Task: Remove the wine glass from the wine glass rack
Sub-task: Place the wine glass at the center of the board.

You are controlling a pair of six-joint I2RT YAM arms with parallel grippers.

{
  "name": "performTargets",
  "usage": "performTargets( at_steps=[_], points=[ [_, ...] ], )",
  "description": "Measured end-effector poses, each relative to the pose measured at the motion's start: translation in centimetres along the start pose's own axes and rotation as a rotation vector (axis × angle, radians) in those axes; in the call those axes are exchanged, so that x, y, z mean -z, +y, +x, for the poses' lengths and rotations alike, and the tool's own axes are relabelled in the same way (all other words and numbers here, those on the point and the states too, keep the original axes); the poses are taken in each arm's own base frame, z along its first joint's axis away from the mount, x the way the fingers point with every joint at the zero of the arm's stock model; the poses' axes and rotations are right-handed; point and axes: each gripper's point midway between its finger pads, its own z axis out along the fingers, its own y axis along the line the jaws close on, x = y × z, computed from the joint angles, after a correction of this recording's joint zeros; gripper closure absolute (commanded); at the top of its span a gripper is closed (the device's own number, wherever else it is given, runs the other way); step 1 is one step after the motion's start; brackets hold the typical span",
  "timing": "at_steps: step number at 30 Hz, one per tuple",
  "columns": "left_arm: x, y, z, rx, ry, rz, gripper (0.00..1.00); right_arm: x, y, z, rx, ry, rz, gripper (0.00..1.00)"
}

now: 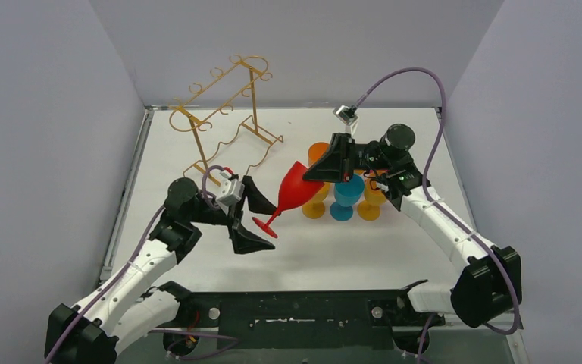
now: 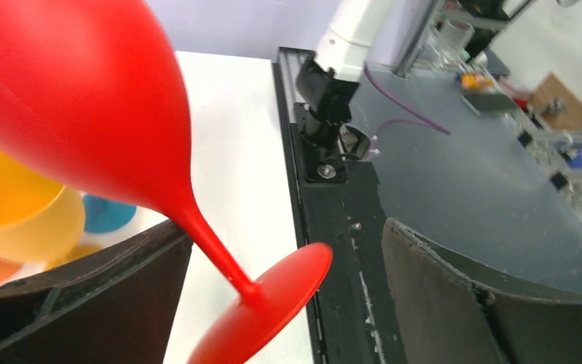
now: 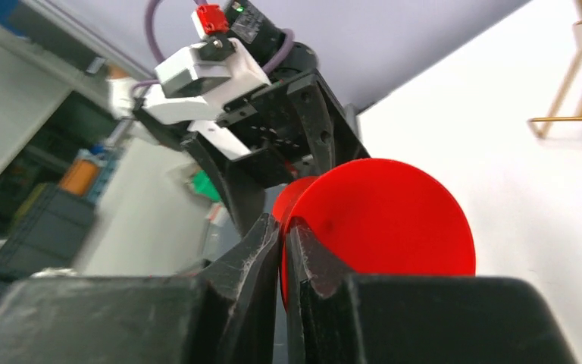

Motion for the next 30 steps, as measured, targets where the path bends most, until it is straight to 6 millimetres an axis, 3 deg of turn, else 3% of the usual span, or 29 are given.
performTargets(
  at_steps=[13,18,24,30],
  points=[
    [4.9,6.0,0.5,0.046,0.036,-0.529,0.03,-0.6,-3.7,1.9,0.219,-0.053,0.332,1.0],
    [8.4,7.6,-1.2,0.026,-0.033,-0.813,0.02,-2.5,-5.6,4.8,0.327,0.023,0.464,1.0],
    [13.1,8.7,-3.4,0.029,-0.168,-1.118,0.03,-4.3,-7.9,9.7,0.527,0.192,0.637,1.0],
    [17.2,9.4,-3.2,0.107,-0.25,-1.368,0.03,-4.1,-11.2,12.0,0.676,0.332,0.795,1.0]
  ],
)
